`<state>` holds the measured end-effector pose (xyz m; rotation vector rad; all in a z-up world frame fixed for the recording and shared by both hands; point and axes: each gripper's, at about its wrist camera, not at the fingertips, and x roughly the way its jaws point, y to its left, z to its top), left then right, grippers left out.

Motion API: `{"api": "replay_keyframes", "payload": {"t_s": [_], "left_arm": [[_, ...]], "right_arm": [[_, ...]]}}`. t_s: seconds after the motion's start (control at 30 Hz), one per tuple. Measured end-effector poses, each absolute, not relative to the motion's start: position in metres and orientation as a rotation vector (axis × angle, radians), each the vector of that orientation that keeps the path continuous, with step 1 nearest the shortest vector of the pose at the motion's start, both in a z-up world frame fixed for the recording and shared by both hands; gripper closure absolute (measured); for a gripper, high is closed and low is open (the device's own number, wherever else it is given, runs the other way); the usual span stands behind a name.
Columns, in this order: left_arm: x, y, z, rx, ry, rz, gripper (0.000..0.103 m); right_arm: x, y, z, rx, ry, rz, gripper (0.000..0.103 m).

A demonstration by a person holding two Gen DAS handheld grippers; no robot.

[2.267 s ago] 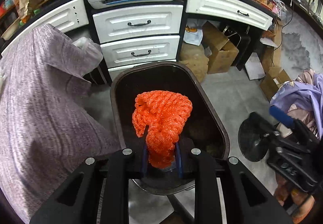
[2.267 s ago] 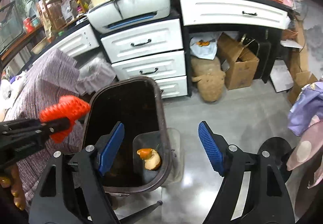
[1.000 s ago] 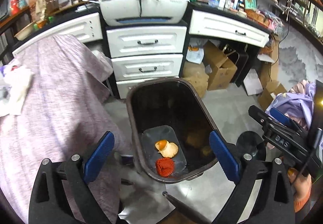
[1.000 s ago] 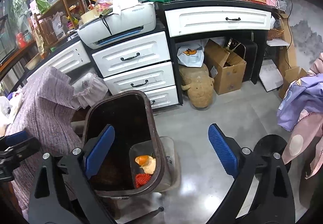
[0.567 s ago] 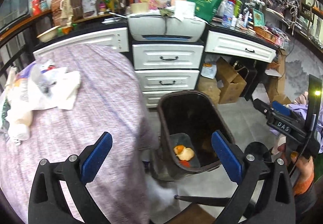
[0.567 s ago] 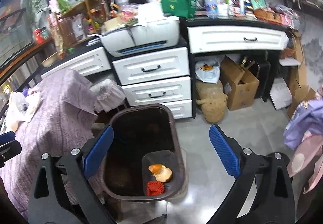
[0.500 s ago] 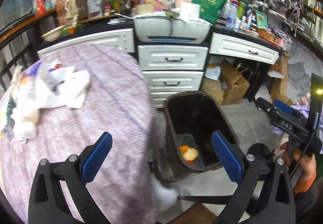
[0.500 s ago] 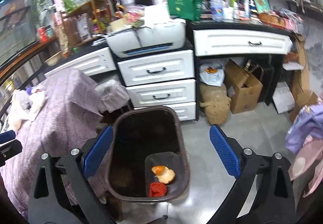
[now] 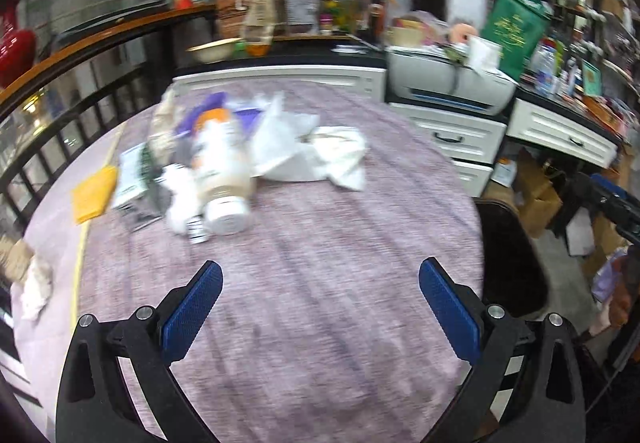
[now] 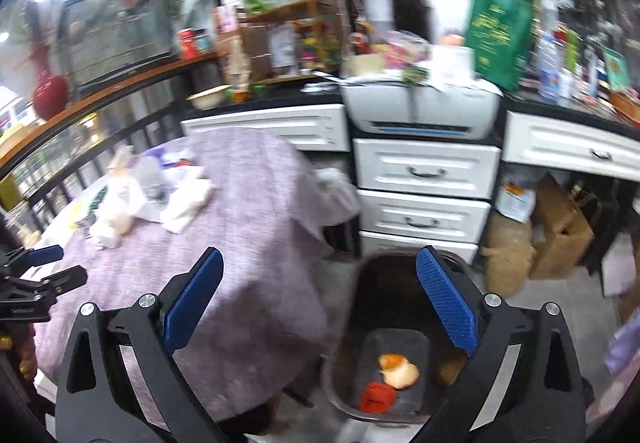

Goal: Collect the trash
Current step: 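Grasp the yellow fruit net with the left tool while the right tool approaches the white bottle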

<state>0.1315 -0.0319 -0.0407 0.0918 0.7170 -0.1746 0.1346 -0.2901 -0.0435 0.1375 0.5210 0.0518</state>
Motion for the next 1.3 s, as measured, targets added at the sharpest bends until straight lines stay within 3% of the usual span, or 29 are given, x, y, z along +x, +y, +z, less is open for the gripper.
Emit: {"api": "replay_keyframes", "payload": {"t_s": [0.6, 1.0, 1.3], "left_arm": [[0.147, 0.143, -0.041, -0.027, 0.716, 0.149, 0.006], [0.235, 0.202, -0.037, -0.022, 0.803, 0.244, 0.009], [0.299, 0.229, -0.068, -0.153, 0.912, 0.308, 0.015]], "right_arm": [[0.201, -0.142, -0.032, 0.047, 0.616, 0.377, 0.007], [0.246, -0.060, -0.026, 0.029, 0.684, 0.490, 0.008], [0.284, -0.032, -0.035, 0.005, 0.733, 0.466, 0.020]]}}
